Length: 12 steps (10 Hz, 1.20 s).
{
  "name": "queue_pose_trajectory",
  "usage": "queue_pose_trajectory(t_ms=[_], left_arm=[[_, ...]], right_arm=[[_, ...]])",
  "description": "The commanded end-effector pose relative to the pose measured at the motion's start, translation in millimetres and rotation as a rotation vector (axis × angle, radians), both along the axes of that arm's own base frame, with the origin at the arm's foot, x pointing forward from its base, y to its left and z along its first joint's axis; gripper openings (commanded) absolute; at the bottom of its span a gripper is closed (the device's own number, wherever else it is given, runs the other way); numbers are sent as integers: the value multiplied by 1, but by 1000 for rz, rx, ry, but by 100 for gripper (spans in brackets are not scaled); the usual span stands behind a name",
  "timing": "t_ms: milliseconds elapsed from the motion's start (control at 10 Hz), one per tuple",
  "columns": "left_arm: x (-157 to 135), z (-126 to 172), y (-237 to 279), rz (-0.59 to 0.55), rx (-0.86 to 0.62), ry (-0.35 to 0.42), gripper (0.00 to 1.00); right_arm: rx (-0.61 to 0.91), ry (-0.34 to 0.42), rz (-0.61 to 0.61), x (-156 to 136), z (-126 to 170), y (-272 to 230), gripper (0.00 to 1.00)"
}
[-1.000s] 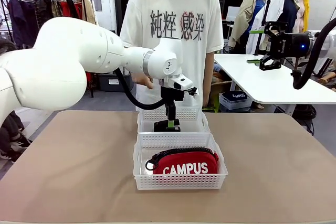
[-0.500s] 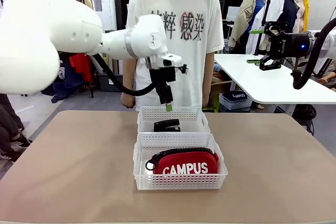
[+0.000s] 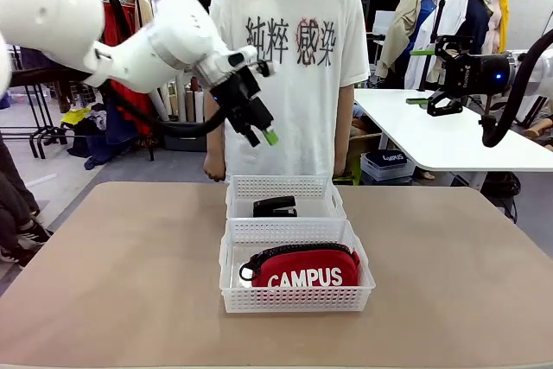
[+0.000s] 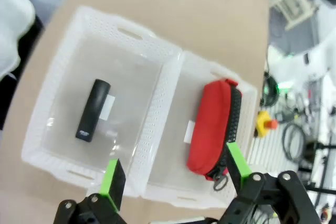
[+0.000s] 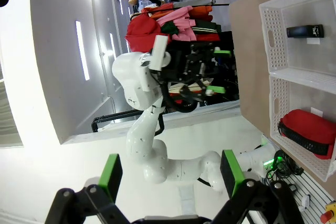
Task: Distribute items into two baskets.
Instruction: Place the picked Stapler into the Organizing basket as instructed by the person.
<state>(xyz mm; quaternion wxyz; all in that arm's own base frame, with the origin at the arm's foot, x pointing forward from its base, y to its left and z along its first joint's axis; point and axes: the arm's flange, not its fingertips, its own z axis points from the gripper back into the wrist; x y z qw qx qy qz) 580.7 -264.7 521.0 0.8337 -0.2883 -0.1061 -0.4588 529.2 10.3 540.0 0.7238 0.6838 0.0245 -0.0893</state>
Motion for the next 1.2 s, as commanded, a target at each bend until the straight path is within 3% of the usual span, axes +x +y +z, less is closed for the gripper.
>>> queue_pose_trajectory(t_ms=[0, 300, 400, 500, 1000, 1100], left_arm=[[-34, 0, 38, 62, -133, -53, 100], [-49, 14, 78, 115, -229, -77, 100], [-50, 12, 76, 62, -127, -163, 100], [-31, 23, 72, 118, -205, -50, 100], [-35, 18, 71, 106, -192, -62, 100], [-33, 18, 71, 157, -237, 75, 100]], right_arm=[[-5, 5, -2, 0, 3, 0, 100], [-5, 5, -2, 0, 3, 0, 100], [-5, 5, -2, 0, 3, 0, 100], [-5, 5, -2, 0, 3, 0, 100], [-5, 5, -2, 0, 3, 0, 100], [-5, 5, -2, 0, 3, 0, 100]])
